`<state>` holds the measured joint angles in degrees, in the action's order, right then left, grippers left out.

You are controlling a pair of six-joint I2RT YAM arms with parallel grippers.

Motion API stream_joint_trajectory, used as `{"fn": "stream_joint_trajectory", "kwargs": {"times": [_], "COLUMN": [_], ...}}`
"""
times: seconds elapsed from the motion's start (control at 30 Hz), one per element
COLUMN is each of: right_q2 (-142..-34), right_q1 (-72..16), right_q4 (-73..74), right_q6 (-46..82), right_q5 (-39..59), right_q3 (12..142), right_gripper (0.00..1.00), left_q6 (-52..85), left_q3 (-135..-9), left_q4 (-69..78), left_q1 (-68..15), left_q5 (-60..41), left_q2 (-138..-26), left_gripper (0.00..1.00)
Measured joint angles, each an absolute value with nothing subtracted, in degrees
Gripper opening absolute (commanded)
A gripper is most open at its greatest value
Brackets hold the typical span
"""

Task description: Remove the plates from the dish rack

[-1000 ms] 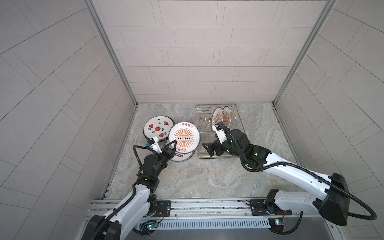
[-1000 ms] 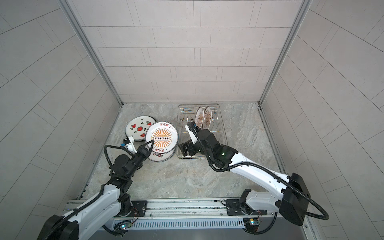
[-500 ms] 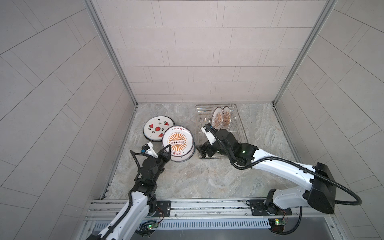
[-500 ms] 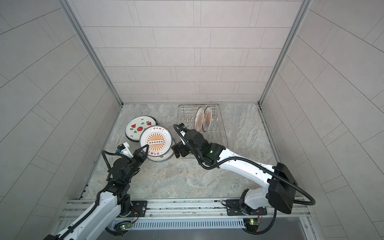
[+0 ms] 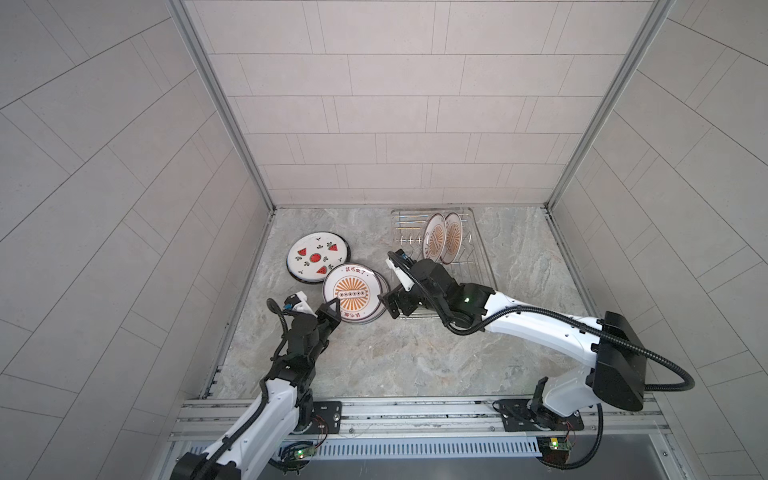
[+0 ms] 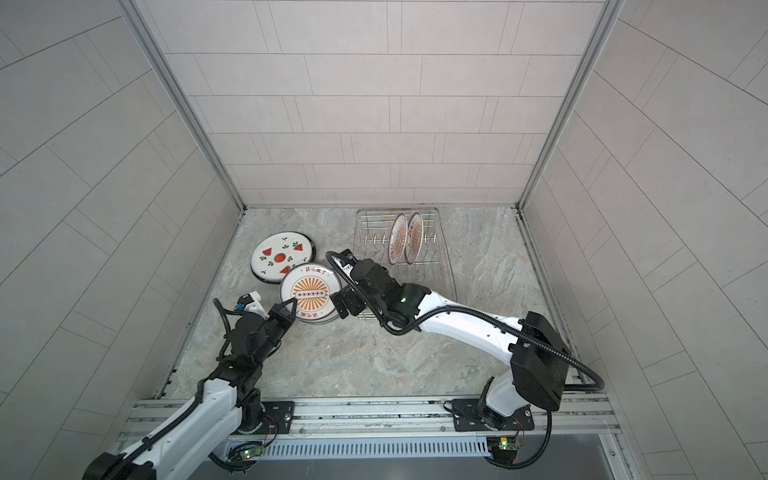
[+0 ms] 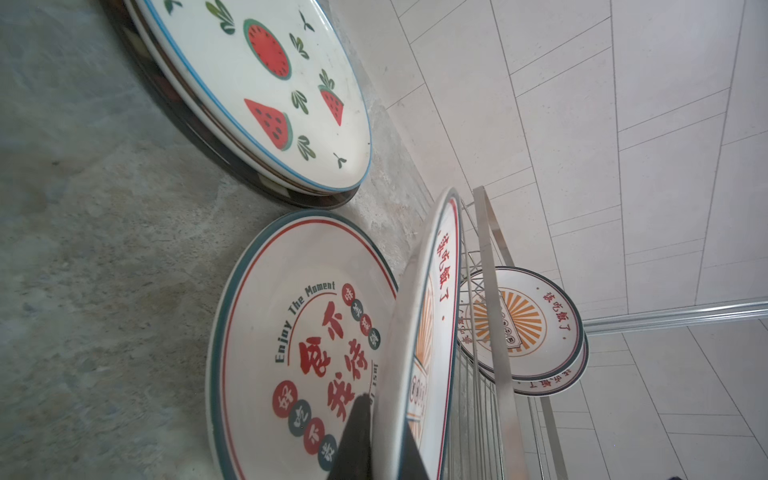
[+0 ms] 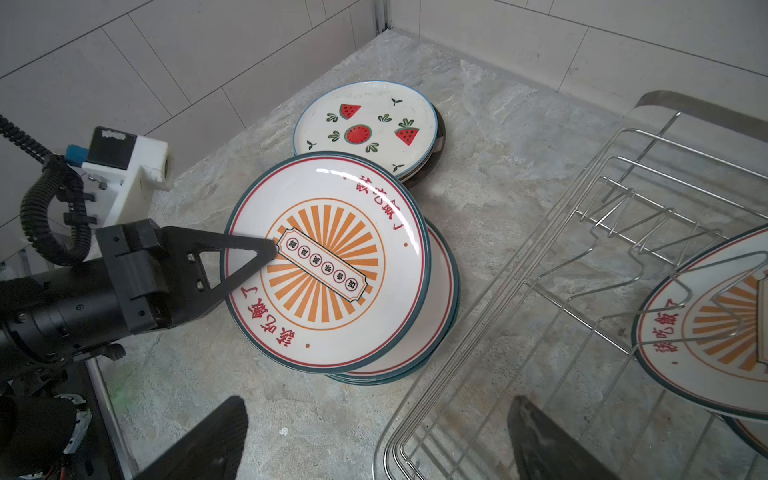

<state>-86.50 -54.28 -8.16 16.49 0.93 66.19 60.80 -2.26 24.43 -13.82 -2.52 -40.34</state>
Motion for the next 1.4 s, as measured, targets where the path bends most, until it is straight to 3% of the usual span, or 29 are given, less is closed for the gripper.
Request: {"fn": "stream_joint_trajectory", "kwargs": {"times": [0.63,1.17,1.3,1.4], "right_q2": [-89.06,-89.32,-89.32,-89.32], "right_q1": [-54.37,-54.37,-54.39,-54.39], "right_q4": [-8.6,-9.34,-9.34,-9.34], "right_q6": [16.49,16.49,16.49,16.49], "right_q5": [-0.25,-1.58,-1.89,-2.02], "right_q3": [67.07,67.07,67.07,67.07], "right_gripper": [0.98,0.97,0.97,0.97], "left_q6": [63.2,62.06,60.95,59.61], "left_q3": [-4.25,-6.24,-6.37,-6.85], "left_q4": [25.28,29.89,30.2,29.52], "left_q1": [-13.61,-13.56,-13.56,-13.56], "left_q5": [-2.76,-5.93,-5.89,-5.04], "left_q2": [-52.86,-60.64,-60.51,-60.14], "left_gripper": [0.0,0.32,0.49,0.5]}}
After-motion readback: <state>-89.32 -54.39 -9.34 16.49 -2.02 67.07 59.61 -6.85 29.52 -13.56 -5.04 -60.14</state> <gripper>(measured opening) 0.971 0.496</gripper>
